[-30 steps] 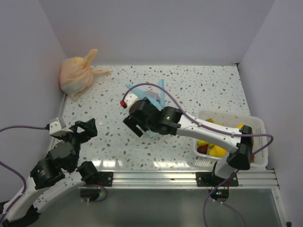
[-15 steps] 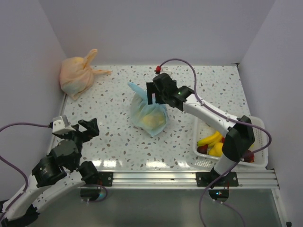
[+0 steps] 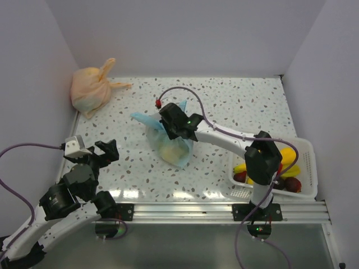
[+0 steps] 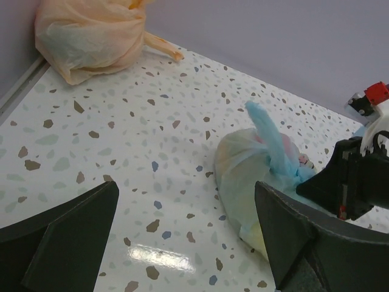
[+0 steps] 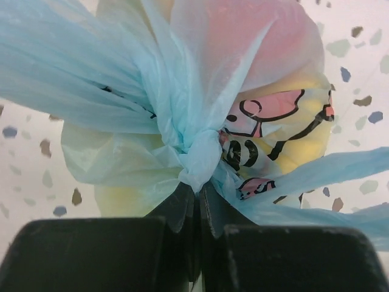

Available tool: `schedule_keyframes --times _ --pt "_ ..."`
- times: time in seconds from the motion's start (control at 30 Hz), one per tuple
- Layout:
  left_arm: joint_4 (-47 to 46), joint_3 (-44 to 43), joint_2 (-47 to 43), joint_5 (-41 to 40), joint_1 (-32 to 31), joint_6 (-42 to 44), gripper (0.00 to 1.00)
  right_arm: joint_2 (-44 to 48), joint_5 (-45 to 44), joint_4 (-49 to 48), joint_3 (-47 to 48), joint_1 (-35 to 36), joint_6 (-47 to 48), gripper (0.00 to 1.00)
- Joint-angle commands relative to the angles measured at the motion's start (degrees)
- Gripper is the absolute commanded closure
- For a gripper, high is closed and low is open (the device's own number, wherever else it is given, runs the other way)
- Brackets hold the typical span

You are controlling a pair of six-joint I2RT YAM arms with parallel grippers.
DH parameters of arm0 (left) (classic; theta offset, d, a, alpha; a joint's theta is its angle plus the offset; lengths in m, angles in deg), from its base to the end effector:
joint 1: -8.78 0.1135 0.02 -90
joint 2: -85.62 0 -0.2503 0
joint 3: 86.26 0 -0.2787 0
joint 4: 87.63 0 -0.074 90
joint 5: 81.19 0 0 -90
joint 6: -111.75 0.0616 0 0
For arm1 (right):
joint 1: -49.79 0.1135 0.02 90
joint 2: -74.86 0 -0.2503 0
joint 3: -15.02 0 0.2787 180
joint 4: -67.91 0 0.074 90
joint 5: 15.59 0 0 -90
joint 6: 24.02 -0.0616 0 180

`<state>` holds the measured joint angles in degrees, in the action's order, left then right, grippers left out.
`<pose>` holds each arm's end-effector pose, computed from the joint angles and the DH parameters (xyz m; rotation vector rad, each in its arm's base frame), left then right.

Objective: Untie the knot of the plastic bag and take out the fruit

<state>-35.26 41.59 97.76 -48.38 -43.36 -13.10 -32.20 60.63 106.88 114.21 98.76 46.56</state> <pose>0.0984 -0.0422 0.3223 -0.4392 1.6350 -0.2455 0.3137 0.3382 0.2170 -0.4958 2.3250 0.2905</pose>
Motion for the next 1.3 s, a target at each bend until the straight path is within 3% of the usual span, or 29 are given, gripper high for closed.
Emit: schedule_keyframes --times 0.0,0.2,0.33,0.37,0.53,0.7,0.83,0.97,1.07,1.17,1.27 --pt "-3.12 0.26 1.04 -0.29 -0.07 1.63 0.01 4.06 -4.31 3.94 2.09 7.26 18.13 1.0" --pt "-3.47 0.09 0.78 1.29 -0.07 2.68 0.02 7.13 -11.34 3.6 -2.2 16.41 32.93 1.0" --pt "-1.46 -5.16 0.95 5.33 -0.07 4.62 0.02 8.36 -11.45 3.96 -7.47 20.55 31.38 0.97" --pt "-0.4 -6.84 1.39 5.77 -0.07 3.49 0.02 8.97 -10.4 3.17 -10.79 20.99 28.94 0.94" --pt "6.09 -15.72 7.62 10.25 -0.07 1.02 0.02 16.35 -6.97 -4.74 -19.6 23.89 21.63 0.54" --pt "7.26 -15.91 17.18 18.24 -0.07 -1.1 0.02 26.02 -6.78 -14.56 -27.95 24.33 12.59 0.43" --pt "4.19 -15.29 24.49 22.55 -0.07 -2.41 0.01 32.88 -10.47 -20.48 -35.41 24.33 6.95 0.42" --pt "0.85 -15.65 31.18 23.17 -0.07 -5.22 0.01 31.13 -11.88 -19.34 -38.32 24.24 2.13 0.44" --pt "-1.97 -16.87 37.93 23.53 -0.07 -5.75 0.01 31.65 -10.04 -23.98 -43.24 24.33 -2.18 0.48" --pt "-3.82 -18.45 43.12 22.3 -0.16 -6.19 0.01 31.66 -9.07 -28.38 -46.76 24.33 -5.18 0.56" --pt "-5.66 -20.04 48.21 21.86 0.02 -6.46 0.01 31.57 -8.37 -28.83 -47.74 24.33 -5.1 0.78"
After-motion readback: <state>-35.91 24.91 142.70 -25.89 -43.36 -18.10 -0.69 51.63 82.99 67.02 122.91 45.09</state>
